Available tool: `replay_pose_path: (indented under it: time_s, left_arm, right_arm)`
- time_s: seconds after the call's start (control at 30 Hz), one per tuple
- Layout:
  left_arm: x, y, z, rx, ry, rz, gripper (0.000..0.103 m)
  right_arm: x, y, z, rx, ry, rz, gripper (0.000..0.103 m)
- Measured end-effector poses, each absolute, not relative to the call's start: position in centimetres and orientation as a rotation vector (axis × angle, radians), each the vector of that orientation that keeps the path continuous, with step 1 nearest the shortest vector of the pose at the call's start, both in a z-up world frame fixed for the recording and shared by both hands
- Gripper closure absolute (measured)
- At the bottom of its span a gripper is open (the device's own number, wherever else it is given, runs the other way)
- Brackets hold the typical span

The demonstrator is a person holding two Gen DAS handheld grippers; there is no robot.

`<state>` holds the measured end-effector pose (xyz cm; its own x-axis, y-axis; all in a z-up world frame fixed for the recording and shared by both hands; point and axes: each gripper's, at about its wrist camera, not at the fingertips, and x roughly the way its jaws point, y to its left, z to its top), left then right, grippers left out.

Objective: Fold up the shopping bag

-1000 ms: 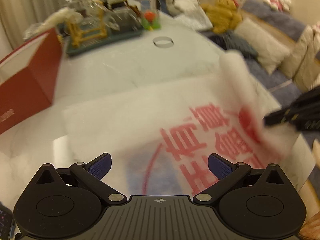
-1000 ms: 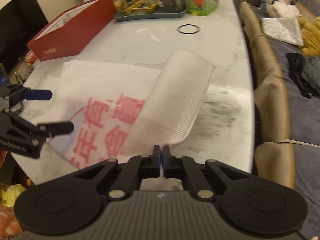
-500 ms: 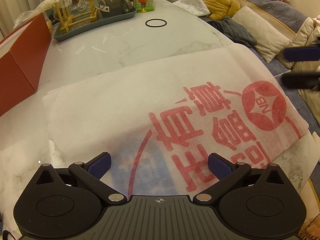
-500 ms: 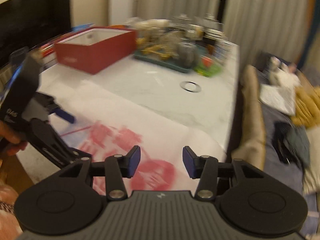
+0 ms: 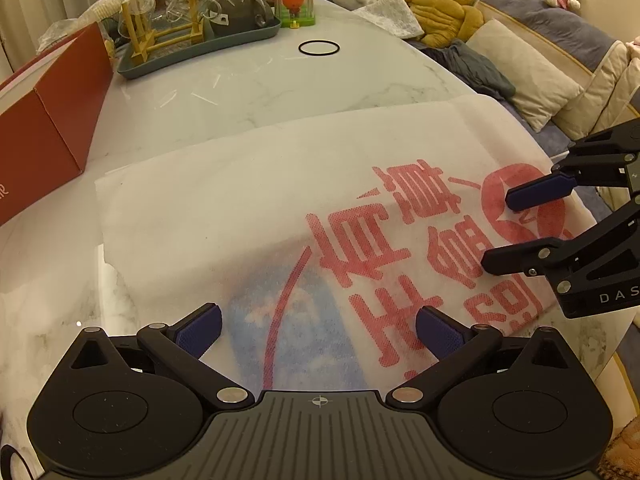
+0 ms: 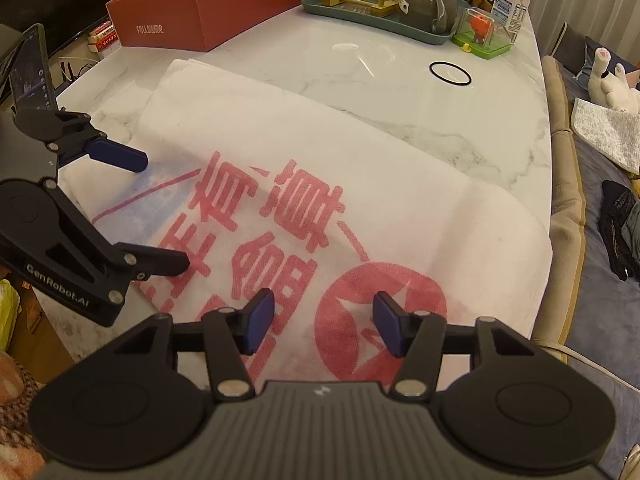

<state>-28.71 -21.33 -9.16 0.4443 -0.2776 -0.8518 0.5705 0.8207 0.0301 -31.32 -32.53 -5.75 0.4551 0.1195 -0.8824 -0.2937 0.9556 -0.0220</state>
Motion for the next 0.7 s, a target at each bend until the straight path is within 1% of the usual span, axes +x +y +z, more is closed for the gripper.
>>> replay_pose_path:
  time_s: [0.07,0.13,0.3,0.37,0.6,0.7]
  left_arm:
    - [-28.8,-21.2,-9.2,0.334,0.978,-0.536,0.0]
    - [-28.8,-21.2,-9.2,0.334,0.98,-0.534,0.0]
    - [-28.8,-20.7,-9.1,0.334,0.999,-0.525,0.0]
    - [-28.8,-20.4,-8.8,0.317,1.025,-0.53,0.0]
    - [-29.2,-14.8,-7.4,-0.017,1.122,-0.491,0.0]
    - [-30.0,-13.5,-7.3,-0.068,1.155,-0.449,0.0]
  right_arm:
    - [-31.2,-32.2,-5.9,-0.185,1.075,0.26,0.038]
    - [-31.0,-31.9,-6.2,-0.184,1.077,0.262,0.035]
    - [-31.5,-30.9,-6.5,-0.195,1.068,0.281,0.034]
    - [-31.5,-30.7,-6.6,-0.195,1.065,0.287,0.03]
    - [-31.6,-30.9,-6.6,-0.202,1.058,0.304,0.03]
    - [-31.7,-30.9,-6.6,-0.205,1.056,0.307,0.03]
